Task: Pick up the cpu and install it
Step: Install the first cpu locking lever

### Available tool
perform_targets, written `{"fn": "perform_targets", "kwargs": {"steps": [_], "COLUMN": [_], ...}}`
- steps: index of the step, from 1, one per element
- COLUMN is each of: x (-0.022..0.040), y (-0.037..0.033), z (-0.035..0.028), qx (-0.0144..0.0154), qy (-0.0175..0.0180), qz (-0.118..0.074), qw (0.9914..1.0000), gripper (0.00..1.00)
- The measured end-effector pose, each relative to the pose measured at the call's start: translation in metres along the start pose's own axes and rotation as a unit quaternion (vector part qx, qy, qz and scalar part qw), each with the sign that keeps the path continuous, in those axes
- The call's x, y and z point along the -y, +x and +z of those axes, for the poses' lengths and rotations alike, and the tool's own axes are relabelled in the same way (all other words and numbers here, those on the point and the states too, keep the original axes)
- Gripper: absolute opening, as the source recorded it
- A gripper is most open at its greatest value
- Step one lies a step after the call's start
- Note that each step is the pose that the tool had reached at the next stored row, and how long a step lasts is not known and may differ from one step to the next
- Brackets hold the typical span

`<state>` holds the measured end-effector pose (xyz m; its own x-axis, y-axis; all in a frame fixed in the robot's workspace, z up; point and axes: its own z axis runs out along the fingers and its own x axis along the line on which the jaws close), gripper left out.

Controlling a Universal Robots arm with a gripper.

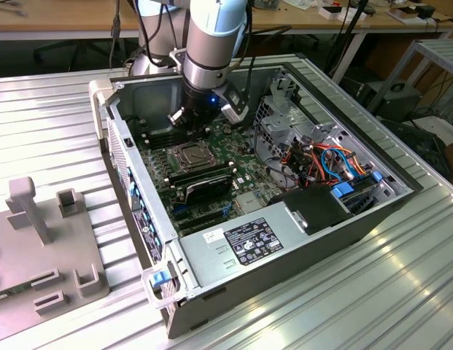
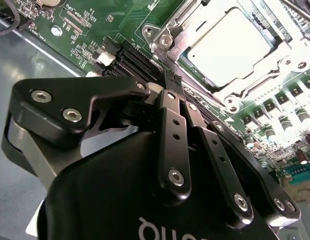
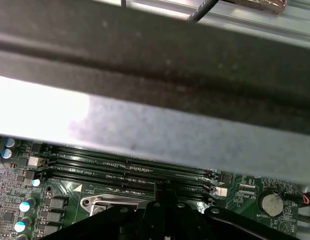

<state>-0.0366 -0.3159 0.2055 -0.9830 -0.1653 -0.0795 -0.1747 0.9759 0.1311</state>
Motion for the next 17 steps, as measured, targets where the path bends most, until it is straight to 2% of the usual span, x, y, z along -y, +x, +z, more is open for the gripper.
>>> {"fn": "perform_targets", "kwargs": {"steps": [17], "x": [0.0035], "y": [-0.0002], "z": [0.0013], "qx": [-0.0005], "qy": [0.0029], "qz": [0.000], "qw": [1.00000], "gripper": [0.11]}}
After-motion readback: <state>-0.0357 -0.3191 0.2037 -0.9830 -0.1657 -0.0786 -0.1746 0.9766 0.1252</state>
